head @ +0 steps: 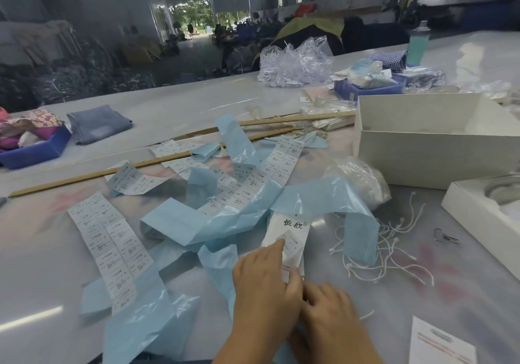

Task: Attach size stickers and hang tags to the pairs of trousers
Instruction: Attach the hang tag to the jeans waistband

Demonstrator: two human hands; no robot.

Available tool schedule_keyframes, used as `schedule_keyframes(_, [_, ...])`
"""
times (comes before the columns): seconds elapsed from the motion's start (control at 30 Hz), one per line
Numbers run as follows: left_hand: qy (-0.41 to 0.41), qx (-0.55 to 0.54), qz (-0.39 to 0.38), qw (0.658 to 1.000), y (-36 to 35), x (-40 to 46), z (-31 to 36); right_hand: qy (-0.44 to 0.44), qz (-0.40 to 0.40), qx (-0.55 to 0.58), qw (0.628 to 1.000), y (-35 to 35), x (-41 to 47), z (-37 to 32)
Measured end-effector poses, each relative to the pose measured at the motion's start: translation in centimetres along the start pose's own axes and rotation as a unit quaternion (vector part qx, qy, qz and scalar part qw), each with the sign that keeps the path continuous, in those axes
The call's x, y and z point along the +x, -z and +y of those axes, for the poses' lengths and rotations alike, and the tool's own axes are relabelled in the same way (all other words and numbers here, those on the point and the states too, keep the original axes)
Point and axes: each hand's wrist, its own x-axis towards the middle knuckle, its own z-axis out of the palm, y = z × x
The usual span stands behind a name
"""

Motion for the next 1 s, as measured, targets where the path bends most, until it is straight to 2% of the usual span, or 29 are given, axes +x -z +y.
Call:
schedule_keyframes(0.2, [0.034, 0.053, -0.046, 0.997, -1.0, -0.5, -0.8, -0.017, 0.026, -0.066, 0.997, 0.5, -0.1, -0.5])
schedule_keyframes(0.4, [0.028, 0.083, -0.05, 0.995, -1.3, -0.7, -0.5, -0.05, -0.069, -0.04, 0.996, 1.2, -0.5, -0.3])
schedule_keyframes(0.7, [0.034, 0.144, -0.08, 0.986, -1.6, -0.3, 0.0, -0.054, -0.155, -0.016, 0.986, 2.6, -0.2, 0.3])
schedule_keyframes(0.87, [0.063, 0.205, -0.105, 0.971, -1.6, 0.4, 0.0, -0.034, -0.128, 0.007, 0.991, 2.6, -0.9, 0.6])
schedule_keyframes(0.93, [0.038, 0.233, -0.104, 0.966, -1.3, 0.8, 0.0, -0.032, -0.146, 0.052, 0.987, 2.8, -0.9, 0.4])
schedule_keyframes(1.0, [0.003, 0.251, -0.094, 0.963, -1.1, 1.1, 0.1, -0.04, -0.116, 0.088, 0.989, 2.7, -1.0, 0.7])
